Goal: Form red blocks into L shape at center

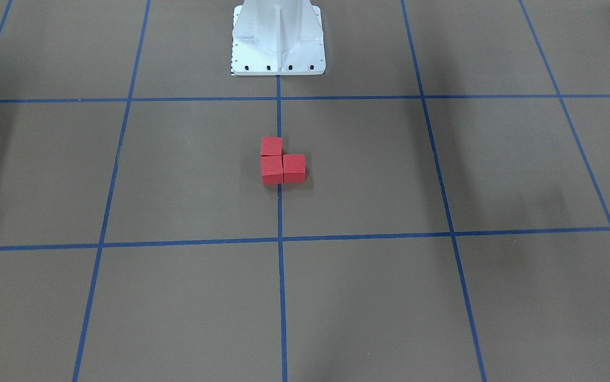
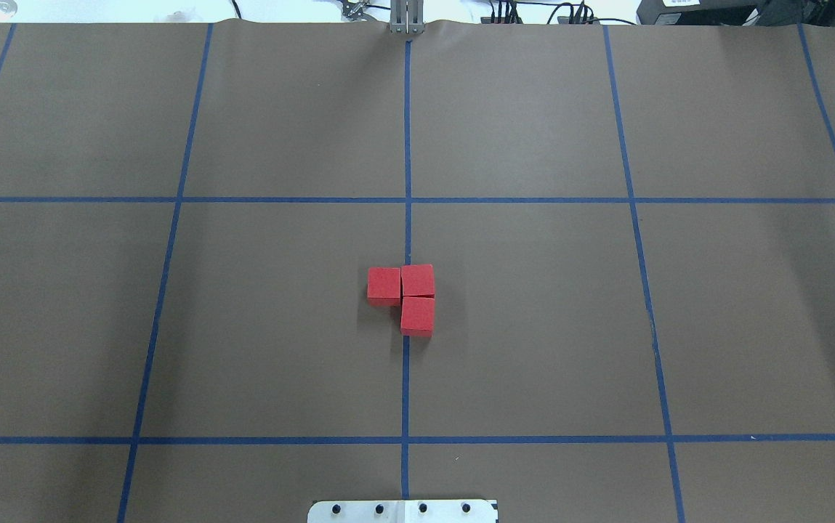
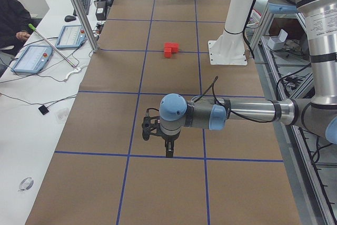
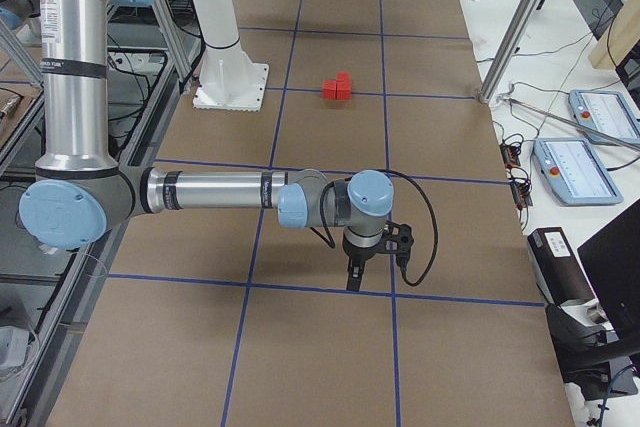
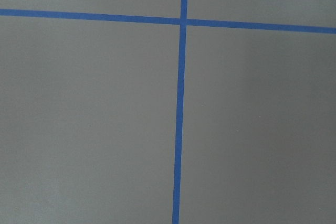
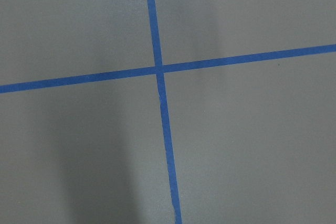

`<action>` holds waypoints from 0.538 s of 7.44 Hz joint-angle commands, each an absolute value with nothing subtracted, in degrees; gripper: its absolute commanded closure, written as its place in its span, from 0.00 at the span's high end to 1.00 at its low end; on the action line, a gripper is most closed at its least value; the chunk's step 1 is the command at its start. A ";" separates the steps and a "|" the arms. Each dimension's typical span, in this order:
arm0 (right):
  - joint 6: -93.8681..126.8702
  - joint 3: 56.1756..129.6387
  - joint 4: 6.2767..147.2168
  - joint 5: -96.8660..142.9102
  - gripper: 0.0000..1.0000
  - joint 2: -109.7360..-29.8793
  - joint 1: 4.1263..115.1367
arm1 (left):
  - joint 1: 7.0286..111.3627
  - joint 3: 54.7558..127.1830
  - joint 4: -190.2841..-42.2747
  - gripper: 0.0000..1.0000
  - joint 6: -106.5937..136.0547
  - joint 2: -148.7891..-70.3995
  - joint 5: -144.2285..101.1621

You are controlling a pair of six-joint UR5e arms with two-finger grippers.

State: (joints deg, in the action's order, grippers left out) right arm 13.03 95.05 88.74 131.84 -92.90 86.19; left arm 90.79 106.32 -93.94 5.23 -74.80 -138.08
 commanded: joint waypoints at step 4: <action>13.27 95.89 88.68 132.45 1.00 -92.90 86.22 | 90.79 106.70 -93.96 1.00 5.27 -74.88 -138.16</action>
